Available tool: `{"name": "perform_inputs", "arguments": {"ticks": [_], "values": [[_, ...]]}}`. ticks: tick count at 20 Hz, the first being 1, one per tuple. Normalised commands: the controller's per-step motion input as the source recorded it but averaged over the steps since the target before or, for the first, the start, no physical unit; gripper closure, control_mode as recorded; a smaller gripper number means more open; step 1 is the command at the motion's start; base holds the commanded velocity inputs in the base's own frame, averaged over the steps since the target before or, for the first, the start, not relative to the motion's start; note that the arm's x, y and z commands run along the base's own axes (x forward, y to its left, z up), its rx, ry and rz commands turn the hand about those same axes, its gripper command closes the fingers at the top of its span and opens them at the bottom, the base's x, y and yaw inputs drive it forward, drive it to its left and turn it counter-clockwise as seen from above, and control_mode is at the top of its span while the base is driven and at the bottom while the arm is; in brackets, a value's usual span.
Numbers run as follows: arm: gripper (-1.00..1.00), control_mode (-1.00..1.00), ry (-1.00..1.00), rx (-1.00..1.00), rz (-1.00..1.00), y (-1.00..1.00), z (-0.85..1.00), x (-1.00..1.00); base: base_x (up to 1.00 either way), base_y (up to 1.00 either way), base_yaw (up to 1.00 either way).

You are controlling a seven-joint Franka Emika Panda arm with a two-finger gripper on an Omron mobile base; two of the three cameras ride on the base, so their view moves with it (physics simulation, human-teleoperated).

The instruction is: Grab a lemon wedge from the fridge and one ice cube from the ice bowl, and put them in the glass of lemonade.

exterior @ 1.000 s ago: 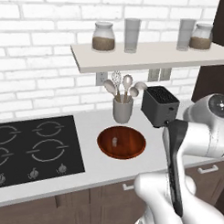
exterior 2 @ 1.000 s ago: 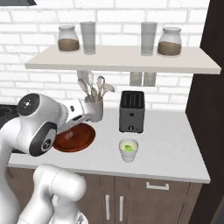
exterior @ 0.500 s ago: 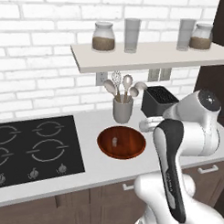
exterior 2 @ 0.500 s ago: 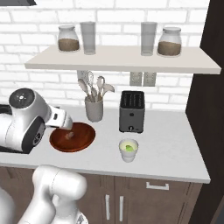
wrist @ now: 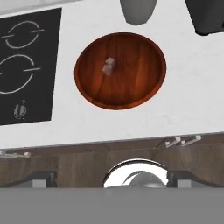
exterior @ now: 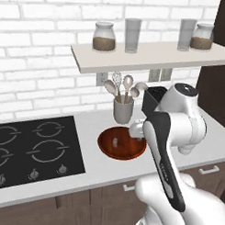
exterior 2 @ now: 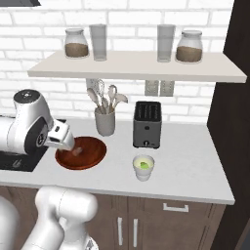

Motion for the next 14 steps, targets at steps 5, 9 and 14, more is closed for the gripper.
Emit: {"name": "perform_inputs", "arguments": {"ticks": [5,9,14], "values": [[-1.0,-1.0,0.19,0.0,-0.14,0.09,-0.64,0.6,0.0,0.0,0.0],[-1.0,-1.0,0.1,0.0,-0.13,0.04,-0.12,0.55,0.0,0.0,0.0],[-1.0,-1.0,0.1,0.0,-0.08,0.11,-0.29,0.45,0.0,0.0,0.0]]}}
